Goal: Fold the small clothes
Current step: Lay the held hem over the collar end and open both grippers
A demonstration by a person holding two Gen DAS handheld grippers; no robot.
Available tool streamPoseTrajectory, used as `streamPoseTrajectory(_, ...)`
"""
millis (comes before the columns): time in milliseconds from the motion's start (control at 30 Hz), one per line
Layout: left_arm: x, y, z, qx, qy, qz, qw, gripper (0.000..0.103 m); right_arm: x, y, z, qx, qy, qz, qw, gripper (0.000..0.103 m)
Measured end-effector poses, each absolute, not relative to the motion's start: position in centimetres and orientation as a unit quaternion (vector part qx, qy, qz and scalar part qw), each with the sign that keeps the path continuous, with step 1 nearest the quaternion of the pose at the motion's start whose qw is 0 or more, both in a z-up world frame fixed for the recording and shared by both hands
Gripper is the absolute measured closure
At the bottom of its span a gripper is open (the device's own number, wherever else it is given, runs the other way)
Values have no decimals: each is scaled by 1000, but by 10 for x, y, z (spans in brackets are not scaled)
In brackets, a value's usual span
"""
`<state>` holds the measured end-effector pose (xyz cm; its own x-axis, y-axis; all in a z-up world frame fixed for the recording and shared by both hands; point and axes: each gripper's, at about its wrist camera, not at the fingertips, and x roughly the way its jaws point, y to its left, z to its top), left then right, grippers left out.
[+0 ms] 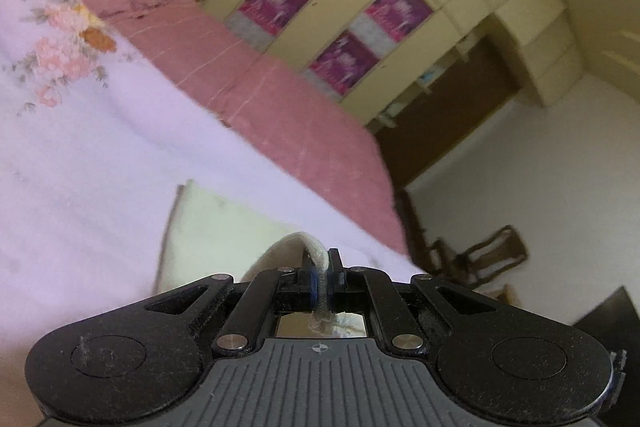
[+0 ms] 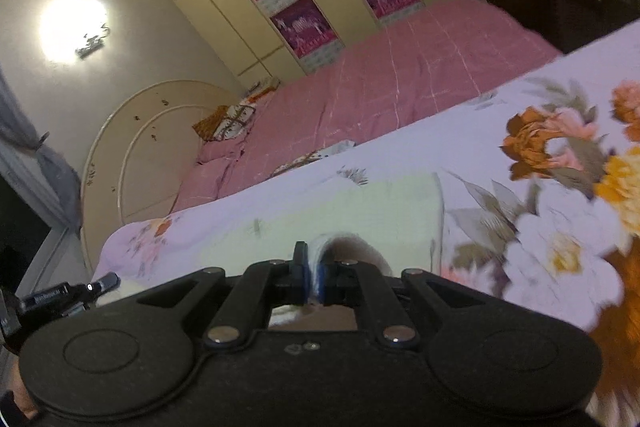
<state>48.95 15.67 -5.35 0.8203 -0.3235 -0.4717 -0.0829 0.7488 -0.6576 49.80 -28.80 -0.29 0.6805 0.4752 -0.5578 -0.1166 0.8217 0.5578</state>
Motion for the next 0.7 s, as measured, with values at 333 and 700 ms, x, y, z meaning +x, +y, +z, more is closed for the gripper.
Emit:
streamPoseTrajectory(333,566,157,-122,-381,329,-53,863,98,589,-296,-100,306,417,145,844,97)
streamPoseTrajectory(700,592,156,-112,-308,293,-66,903,47,585,-316,-87,302,327,162,881,51)
